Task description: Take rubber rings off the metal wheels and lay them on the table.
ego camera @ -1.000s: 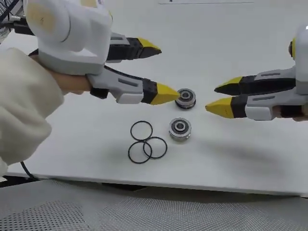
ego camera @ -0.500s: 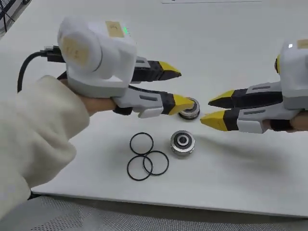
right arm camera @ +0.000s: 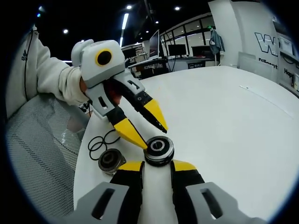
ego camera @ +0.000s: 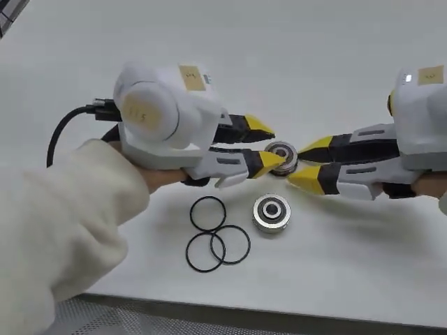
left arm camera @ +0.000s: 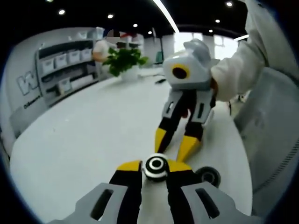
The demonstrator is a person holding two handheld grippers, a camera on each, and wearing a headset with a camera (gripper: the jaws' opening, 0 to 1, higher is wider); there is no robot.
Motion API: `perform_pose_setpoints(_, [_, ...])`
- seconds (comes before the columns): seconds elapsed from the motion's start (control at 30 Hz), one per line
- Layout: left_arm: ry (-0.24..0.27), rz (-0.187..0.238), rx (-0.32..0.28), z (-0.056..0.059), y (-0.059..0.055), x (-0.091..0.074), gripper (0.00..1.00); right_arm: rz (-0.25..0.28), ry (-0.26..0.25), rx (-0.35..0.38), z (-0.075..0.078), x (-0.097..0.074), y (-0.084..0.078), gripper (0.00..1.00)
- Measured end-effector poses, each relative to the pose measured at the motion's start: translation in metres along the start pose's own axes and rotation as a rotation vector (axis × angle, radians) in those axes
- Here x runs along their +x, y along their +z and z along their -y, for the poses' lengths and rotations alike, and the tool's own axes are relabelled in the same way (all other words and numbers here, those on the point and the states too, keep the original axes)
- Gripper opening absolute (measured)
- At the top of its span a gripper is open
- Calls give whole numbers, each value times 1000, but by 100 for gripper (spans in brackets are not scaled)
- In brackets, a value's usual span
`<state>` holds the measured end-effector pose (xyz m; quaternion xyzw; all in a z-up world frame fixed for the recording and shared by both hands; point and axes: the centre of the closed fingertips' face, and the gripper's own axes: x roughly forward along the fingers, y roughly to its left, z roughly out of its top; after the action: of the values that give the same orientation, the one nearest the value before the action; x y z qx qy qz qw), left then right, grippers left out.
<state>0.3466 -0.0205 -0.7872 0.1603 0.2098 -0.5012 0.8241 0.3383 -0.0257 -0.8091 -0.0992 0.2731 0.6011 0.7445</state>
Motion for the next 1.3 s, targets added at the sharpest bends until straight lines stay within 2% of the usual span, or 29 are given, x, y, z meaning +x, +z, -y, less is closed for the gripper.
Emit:
perform_pose_setpoints(0.1, [-14,1,-13,4,-2,3,19,12,-6,3,1,1,1,18])
perform_pose_setpoints(0.27, [-3,8,-49,2,-1,4,17,15,-16,-11,1,-2,-1,12])
perform_pose_setpoints(0.4, [-1,14,-81,1,-2,4,16,26,-33,-31,1,-4,0,3])
perform_pose_setpoints(0.5, [6,11,-76,0,-3,4,15,22,-40,-31,0,-3,1,2])
perform_pose_setpoints(0.6, [7,9,-67,1,-4,5,15,22,-71,-27,2,-3,1,1])
perform_pose_setpoints(0.8, [1,7,-43,2,-4,5,14,53,-112,133,6,-6,2,0])
perform_pose_setpoints(0.87, [2,7,-42,2,-4,6,14,92,-110,267,7,-8,4,0])
perform_pose_setpoints(0.9, [3,7,-41,2,-4,5,14,128,-96,326,8,-9,8,0])
perform_pose_setpoints(0.93, [3,6,-38,2,-4,6,14,138,-90,397,9,-11,6,0])
perform_pose_setpoints(1.07, [-2,7,-30,3,-4,6,14,150,-91,382,9,-12,7,0])
perform_pose_setpoints(1.17, [-6,7,-21,3,-4,6,14,185,-75,465,8,-13,12,0])
perform_pose_setpoints(1.3, [-9,10,-14,3,-3,6,14,157,-94,460,6,-12,13,0])
